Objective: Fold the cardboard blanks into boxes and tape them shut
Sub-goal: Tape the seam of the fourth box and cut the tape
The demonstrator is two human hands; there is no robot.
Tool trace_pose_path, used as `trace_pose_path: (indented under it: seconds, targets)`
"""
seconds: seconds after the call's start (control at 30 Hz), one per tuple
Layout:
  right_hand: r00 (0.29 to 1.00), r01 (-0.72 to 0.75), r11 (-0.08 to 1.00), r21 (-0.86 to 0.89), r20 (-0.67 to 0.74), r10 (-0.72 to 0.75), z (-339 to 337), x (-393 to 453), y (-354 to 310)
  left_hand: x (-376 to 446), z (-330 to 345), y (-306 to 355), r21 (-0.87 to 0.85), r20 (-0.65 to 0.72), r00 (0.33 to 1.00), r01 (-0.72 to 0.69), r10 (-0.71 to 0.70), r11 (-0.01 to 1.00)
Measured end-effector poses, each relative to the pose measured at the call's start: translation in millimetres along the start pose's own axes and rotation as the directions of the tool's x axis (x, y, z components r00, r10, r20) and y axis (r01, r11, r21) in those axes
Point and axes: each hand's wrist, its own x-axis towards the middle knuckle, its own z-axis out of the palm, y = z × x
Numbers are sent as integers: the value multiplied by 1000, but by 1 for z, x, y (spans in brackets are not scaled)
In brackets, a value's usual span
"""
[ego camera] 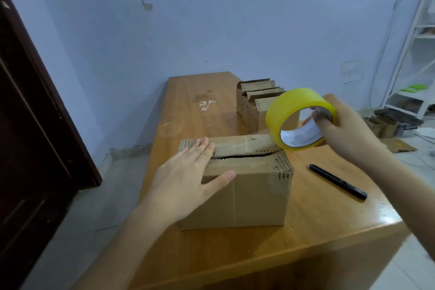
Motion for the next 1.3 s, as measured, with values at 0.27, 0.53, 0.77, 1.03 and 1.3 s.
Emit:
trace_pose_path:
  seconds: [0.27,0.53,0.77,1.03,1.3]
  targets:
    - [998,11,994,-113,70,-3,0,10,2,2,2,0,-14,44,999,11,-11,1000]
    - [986,-113,944,-309,80,144,-18,2,44,0,-4,-16,-108,65,997,34,-27,994]
    - [987,-145,960,-239,40,159,-12,-8,67,-3,-4,-12,-108,31,999,34,-31,994]
    - [990,-96,908,-408,54,129,-16,-22,77,1,-2,-9,-68,74,997,37,-32,997]
    - [991,-36,836,-547,85,99,15,-37,87,3,-5,-8,-93,127,991,61,-49,994]
